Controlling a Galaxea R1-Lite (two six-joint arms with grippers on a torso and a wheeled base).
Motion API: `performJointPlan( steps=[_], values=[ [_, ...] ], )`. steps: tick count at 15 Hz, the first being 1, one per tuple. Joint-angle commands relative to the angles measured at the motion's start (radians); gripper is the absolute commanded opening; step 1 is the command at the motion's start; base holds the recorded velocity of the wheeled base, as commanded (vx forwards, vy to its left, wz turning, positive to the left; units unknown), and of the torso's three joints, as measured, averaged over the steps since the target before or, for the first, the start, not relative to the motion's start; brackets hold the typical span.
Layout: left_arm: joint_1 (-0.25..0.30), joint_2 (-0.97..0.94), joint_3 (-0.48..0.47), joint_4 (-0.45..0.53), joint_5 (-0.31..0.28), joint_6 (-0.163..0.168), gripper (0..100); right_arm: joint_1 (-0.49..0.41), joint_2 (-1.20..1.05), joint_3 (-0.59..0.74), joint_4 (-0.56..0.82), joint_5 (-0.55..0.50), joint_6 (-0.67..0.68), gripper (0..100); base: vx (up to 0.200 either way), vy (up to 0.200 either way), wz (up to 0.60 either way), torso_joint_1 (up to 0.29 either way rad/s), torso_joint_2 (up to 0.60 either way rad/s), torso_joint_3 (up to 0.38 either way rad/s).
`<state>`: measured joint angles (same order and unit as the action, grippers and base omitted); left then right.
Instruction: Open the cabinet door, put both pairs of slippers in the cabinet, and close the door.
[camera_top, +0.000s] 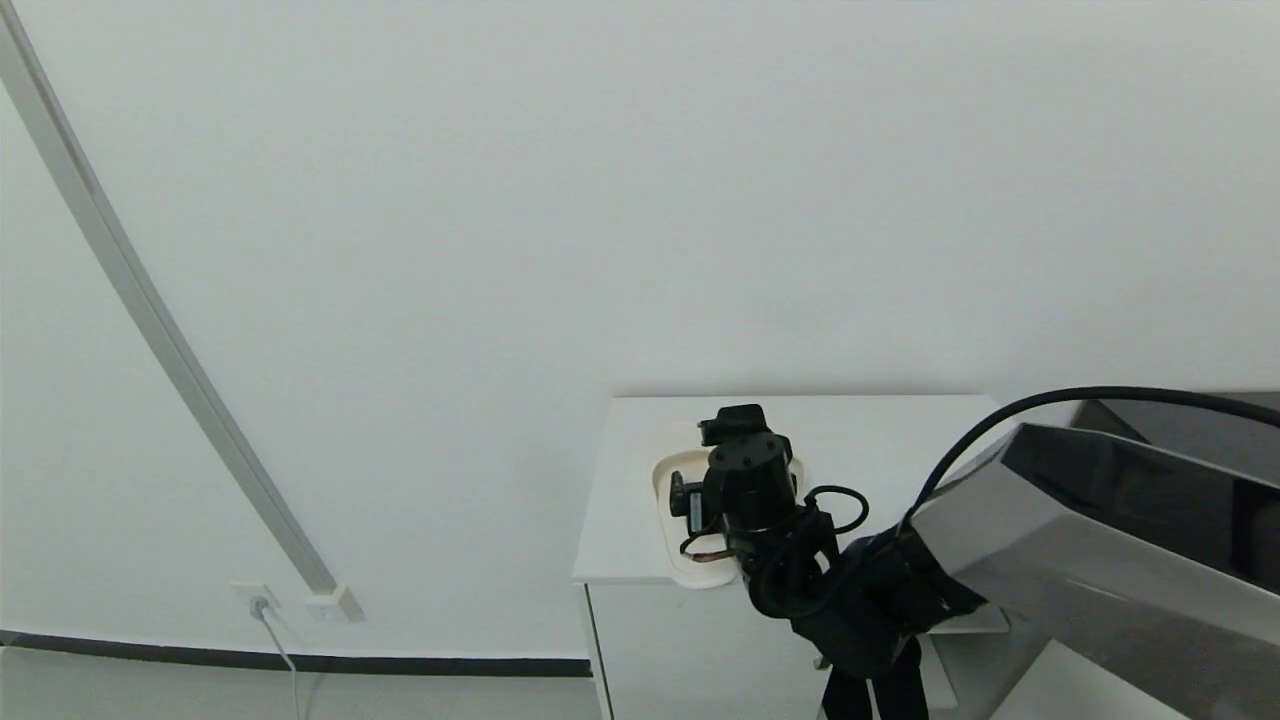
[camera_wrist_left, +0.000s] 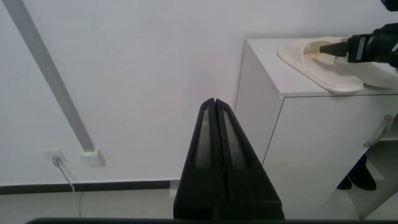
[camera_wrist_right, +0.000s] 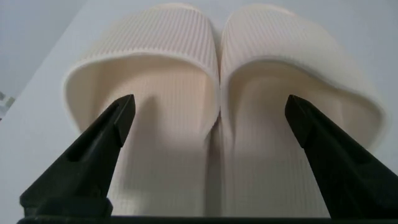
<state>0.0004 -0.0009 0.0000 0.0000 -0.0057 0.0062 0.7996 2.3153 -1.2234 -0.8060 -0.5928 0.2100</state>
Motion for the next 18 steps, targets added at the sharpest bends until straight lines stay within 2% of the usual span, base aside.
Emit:
performJointPlan(
  steps=[1,8,12,13,18],
  values=[
    [0.0,0.001,0.0,0.0,0.0,0.0,0,-0.016,0.056,-0.022,-0.006,0.018,-0.003,100,0.0,0.0,0.0,0.0,0.0,0.0],
    [0.0,0.001,0.0,0.0,0.0,0.0,0,-0.072,0.138,-0.153,0.011,0.037,-0.004,100,0.0,0.0,0.0,0.0,0.0,0.0],
    [0.0,0.001,0.0,0.0,0.0,0.0,0,-0.074,0.147,-0.16,0.01,0.053,-0.004,100,0.0,0.0,0.0,0.0,0.0,0.0],
    [0.001,0.001,0.0,0.0,0.0,0.0,0,-0.074,0.145,-0.16,0.01,0.053,-0.004,0,0.0,0.0,0.0,0.0,0.0,0.0],
    [0.001,0.001,0.0,0.0,0.0,0.0,0,-0.074,0.131,-0.156,0.01,0.047,-0.011,0,0.0,0.0,0.0,0.0,0.0,0.0]
  ],
)
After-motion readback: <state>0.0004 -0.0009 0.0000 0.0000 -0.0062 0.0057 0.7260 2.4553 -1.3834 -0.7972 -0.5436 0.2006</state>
